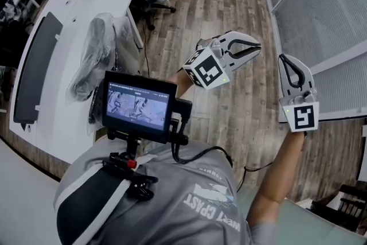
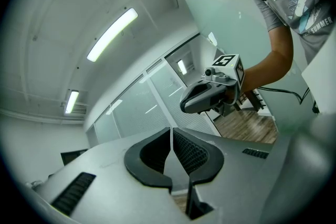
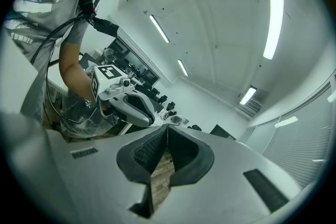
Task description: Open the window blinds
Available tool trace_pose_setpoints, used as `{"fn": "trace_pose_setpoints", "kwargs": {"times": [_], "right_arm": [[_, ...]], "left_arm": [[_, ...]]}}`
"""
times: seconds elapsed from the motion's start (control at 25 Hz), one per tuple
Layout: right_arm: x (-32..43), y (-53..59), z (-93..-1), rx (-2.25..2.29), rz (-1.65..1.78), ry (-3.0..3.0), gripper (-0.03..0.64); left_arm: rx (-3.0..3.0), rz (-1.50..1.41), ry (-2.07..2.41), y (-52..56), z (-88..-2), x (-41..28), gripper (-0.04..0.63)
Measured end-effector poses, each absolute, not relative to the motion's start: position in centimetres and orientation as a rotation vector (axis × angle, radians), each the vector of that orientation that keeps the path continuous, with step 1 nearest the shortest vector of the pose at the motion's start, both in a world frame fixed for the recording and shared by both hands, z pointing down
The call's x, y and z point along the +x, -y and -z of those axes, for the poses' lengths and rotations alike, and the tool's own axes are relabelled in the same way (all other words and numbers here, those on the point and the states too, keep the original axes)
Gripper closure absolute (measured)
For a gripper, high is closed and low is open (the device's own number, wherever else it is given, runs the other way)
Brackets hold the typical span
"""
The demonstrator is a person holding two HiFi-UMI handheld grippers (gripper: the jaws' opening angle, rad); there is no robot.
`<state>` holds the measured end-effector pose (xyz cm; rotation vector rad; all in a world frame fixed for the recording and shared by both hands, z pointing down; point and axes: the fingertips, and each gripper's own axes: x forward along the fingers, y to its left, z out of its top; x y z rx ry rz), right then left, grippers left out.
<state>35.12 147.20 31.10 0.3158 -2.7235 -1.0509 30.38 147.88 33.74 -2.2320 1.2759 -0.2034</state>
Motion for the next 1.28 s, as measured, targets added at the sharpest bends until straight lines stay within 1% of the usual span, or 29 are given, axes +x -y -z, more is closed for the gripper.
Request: {"fn": "trace_pose_setpoints", "kwargs": {"times": [0.56,0.84,1.28], "right_arm": [[35.8,-146.5,-30.7,0.348,1.050,2.732,0.614],[37.5,-133.3,-31.2,0.297,1.023,2.749,0.614],[40.9,-119.9,-30.5,0.270,1.020,2.799,0.614]], "left_arm": [[-2.247,0.222,-1.257,-147.5,-33.8,31.0,0.574],[-2.249,0.261,-1.311,-134.5,-34.4,32.5,0.574],[-2.237,0.288,-1.358,-121.7,-34.0,35.6,0.574]]}}
